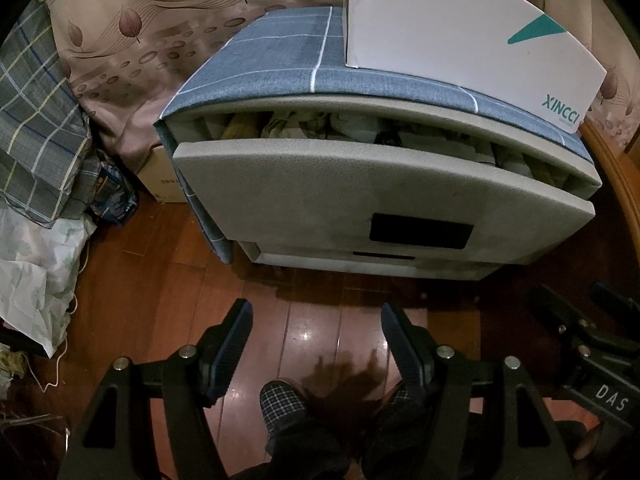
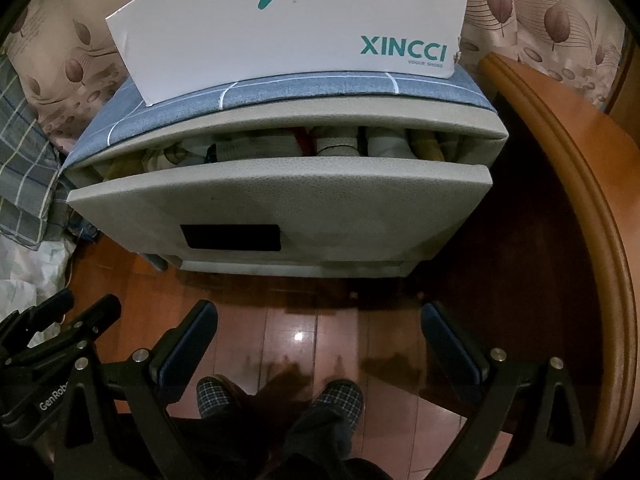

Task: Take underwear out of drawer
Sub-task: 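Move both tools toward the front of the grey drawer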

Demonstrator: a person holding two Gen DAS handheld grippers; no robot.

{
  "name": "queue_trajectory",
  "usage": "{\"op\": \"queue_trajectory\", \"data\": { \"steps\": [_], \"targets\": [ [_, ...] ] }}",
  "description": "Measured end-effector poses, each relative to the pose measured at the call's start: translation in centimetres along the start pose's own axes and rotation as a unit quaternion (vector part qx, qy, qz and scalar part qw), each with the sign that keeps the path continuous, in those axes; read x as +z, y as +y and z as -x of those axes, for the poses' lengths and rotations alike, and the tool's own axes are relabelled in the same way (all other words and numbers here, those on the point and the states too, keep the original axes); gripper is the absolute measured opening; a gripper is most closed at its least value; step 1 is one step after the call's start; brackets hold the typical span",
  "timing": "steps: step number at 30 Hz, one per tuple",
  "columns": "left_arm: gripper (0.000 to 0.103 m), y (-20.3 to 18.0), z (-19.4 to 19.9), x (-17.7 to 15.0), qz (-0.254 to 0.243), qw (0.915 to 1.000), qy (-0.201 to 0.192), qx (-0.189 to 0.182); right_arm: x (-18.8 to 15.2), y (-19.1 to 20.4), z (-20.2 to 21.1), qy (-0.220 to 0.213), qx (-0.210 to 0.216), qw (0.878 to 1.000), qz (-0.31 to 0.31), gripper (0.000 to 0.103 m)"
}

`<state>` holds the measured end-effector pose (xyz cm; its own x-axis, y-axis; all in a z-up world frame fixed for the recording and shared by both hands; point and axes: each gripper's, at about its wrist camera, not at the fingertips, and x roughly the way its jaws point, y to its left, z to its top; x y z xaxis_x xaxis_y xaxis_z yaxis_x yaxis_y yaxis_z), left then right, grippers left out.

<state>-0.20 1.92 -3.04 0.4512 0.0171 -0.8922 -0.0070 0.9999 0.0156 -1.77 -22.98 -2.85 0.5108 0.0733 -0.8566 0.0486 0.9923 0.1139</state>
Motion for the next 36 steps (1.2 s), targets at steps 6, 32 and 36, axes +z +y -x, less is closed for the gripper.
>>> {"op": "queue_trajectory", "data": {
  "steps": [6,32,36],
  "targets": [
    [0.068,0.0,0.0,0.0,-0.001,1.0,0.0,-0.001,0.0,0.0,0.0,-0.001,0.0,1.0,-0.001,0.101],
    [0.068,1.2,-0.3,0.3,0.041,0.9988,0.005,-0.026,-0.1,-0.1,-0.1,-0.006,0.006,1.0,0.003,0.101],
    [0.068,1.7,-0.3,0.5,0.051,0.9984,0.004,-0.027,-0.1,-0.3,-0.1,-0.004,0.011,1.0,-0.004,0.101]
  ]
}}
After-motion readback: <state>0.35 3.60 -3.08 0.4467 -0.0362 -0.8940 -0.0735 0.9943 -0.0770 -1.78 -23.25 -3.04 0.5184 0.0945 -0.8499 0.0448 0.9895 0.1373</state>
